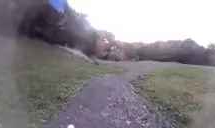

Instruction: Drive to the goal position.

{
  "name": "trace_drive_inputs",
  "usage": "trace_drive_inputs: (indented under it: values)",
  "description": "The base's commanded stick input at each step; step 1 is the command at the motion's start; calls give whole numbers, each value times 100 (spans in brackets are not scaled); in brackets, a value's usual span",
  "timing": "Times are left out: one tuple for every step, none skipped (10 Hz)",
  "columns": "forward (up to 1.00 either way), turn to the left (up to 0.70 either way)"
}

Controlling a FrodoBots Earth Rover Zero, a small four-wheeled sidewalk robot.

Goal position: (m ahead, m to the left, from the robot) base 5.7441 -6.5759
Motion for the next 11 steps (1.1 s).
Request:
trace_drive_inputs:
  values:
    - [70, 0]
    - [70, 0]
    - [70, 0]
    - [70, 0]
    - [70, 0]
    - [70, 0]
    - [70, 0]
    - [70, 0]
    - [70, 0]
    - [70, 0]
    - [70, 0]
